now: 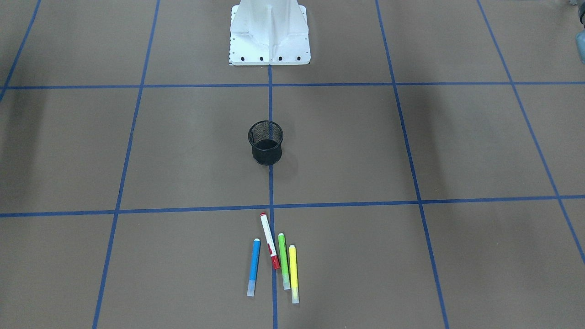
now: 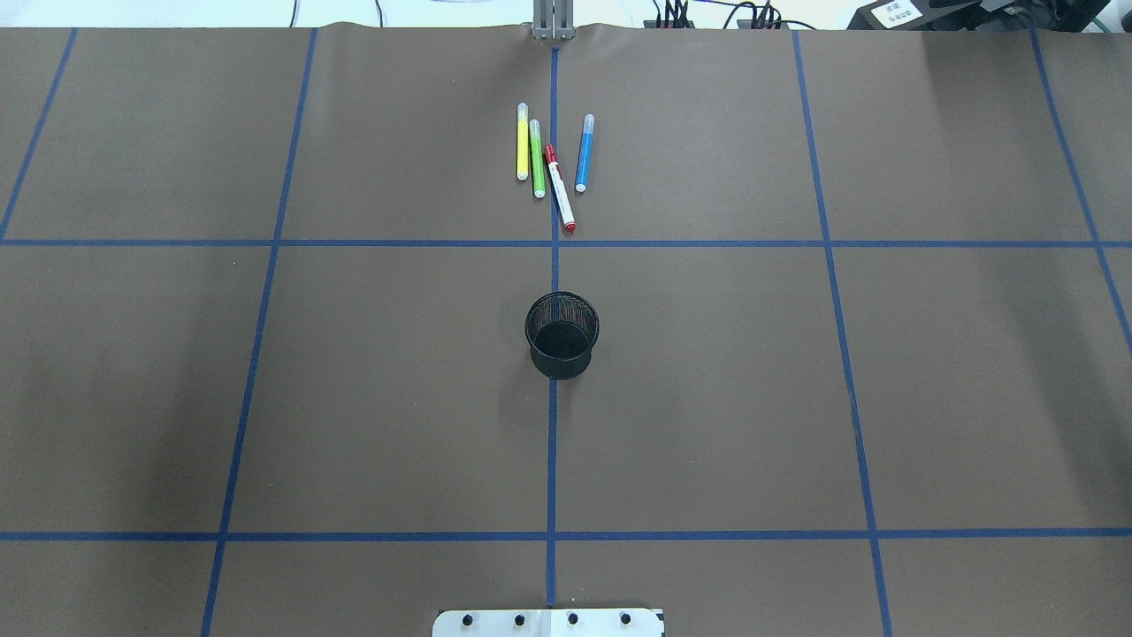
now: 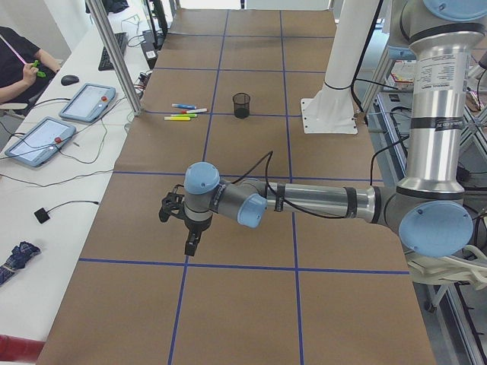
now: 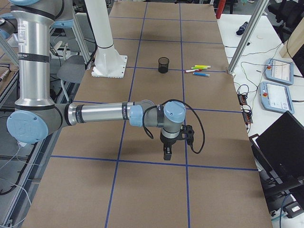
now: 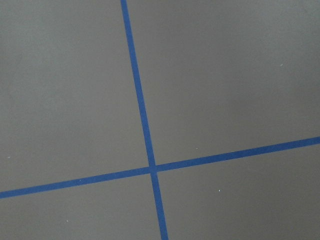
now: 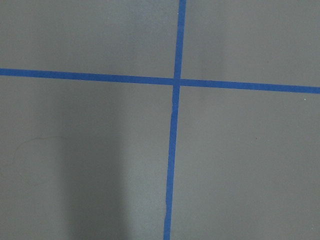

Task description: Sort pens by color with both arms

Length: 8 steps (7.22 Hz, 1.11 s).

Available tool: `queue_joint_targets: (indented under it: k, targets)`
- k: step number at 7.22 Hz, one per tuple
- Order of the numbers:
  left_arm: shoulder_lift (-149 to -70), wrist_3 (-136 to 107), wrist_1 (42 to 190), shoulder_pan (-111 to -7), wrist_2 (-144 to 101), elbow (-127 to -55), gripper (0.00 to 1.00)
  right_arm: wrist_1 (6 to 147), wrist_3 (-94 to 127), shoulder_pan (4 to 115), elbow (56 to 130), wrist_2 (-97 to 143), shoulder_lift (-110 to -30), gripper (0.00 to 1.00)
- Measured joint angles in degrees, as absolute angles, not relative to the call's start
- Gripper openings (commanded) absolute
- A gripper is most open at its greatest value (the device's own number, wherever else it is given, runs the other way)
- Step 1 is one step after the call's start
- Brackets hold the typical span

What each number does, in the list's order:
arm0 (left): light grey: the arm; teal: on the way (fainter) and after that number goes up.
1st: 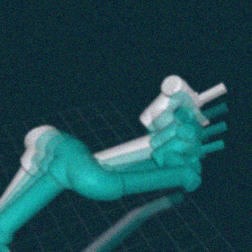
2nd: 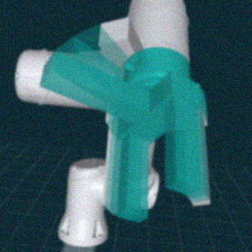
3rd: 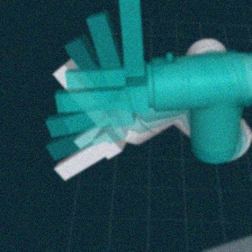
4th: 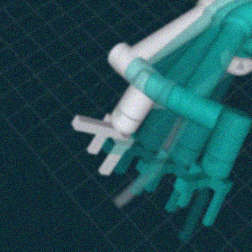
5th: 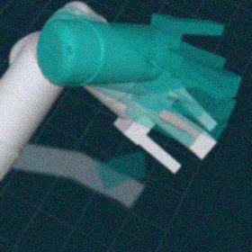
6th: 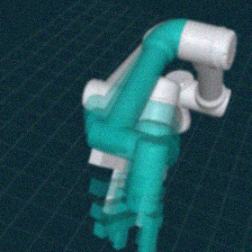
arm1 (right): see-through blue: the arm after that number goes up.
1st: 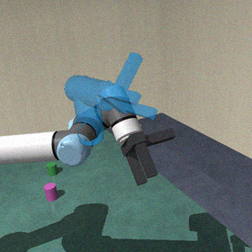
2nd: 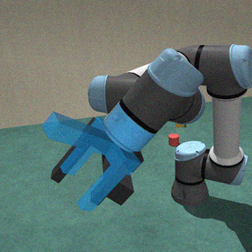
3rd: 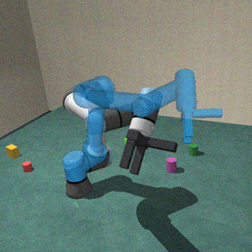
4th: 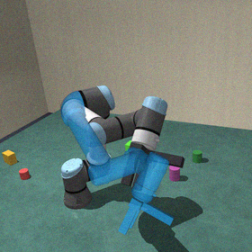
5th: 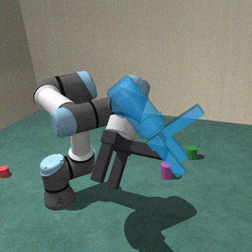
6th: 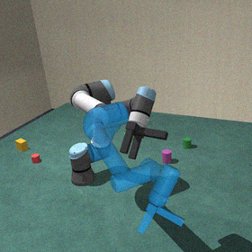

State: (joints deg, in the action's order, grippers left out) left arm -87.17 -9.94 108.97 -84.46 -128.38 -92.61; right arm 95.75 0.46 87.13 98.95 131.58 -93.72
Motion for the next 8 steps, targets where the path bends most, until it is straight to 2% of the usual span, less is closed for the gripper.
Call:
queue_joint_targets:
  k: [2, 8]
  targets:
    - [-83.34, -2.83, 107.24, -89.06, -130.07, -93.09, 1.0, 96.02, 0.9, 87.43, 98.45, 131.75, -93.83, 1.0]
    - [-82.53, 0.21, 102.41, -90.4, -130.94, -93.28, 1.0, 96.44, 4.16, 89.62, 97.54, 137.57, -93.47, 1.0]
